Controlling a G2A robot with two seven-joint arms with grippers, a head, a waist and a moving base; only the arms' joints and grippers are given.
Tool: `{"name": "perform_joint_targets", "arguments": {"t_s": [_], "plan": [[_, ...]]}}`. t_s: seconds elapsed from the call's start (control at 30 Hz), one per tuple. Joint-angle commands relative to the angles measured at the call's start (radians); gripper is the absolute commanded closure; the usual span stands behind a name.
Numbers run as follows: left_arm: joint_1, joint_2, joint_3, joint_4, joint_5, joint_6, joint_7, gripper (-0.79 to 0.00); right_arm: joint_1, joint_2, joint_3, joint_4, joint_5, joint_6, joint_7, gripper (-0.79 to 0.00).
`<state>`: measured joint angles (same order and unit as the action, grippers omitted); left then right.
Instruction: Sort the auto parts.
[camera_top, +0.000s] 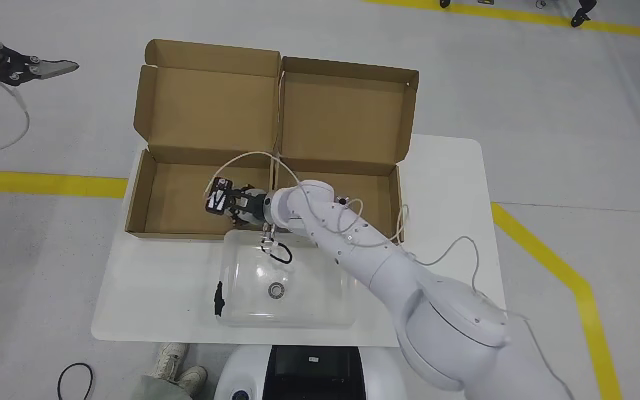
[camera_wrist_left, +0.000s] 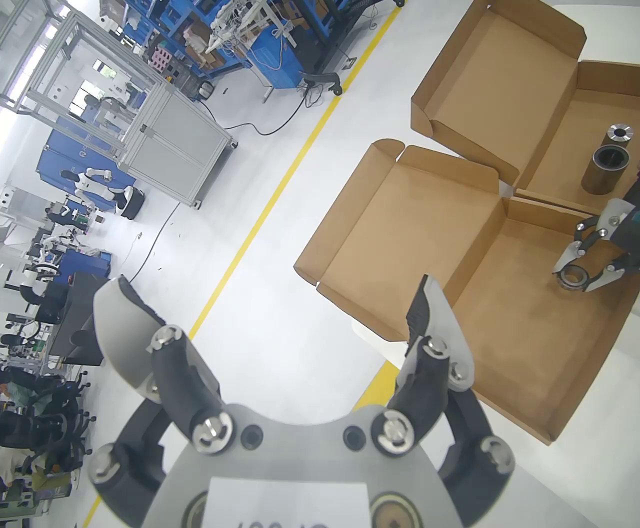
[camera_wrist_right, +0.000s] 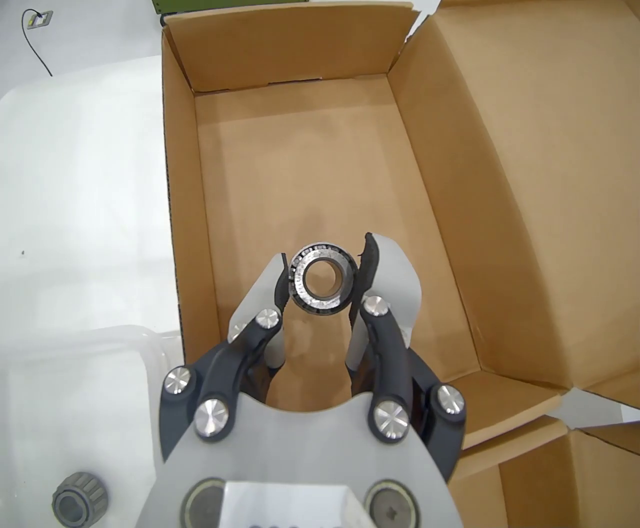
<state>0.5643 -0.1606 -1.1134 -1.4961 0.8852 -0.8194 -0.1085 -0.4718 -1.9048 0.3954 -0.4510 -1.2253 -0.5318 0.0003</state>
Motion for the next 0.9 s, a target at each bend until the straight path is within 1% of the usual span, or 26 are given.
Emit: {"name": "perform_joint_targets", "arguments": {"t_s": [0.0,0.17,0.47,0.7,0.87], "plan": [[0.0,0.0,0.0,0.0,0.0,0.0,0.0,-0.785,0.006,-0.008,0.0,0.02,-0.002,-0.002,-0.009,-0.185],[0.0,0.0,0.0,0.0,0.0,0.0,0.0,-0.785,0.017,-0.026,0.001,0.052,-0.013,-0.001,-0.031,-0.225],[0.0,0.0,0.0,0.0,0.0,0.0,0.0,-0.785,0.026,-0.035,0.005,0.051,-0.053,-0.006,-0.108,-0.234],[0.0,0.0,0.0,0.0,0.0,0.0,0.0,-0.785,0.011,-0.019,0.002,-0.025,-0.116,-0.024,-0.136,-0.262],[0.0,0.0,0.0,0.0,0.0,0.0,0.0,-0.785,-0.014,0.013,0.017,-0.139,-0.16,-0.018,-0.113,-0.271]]}}
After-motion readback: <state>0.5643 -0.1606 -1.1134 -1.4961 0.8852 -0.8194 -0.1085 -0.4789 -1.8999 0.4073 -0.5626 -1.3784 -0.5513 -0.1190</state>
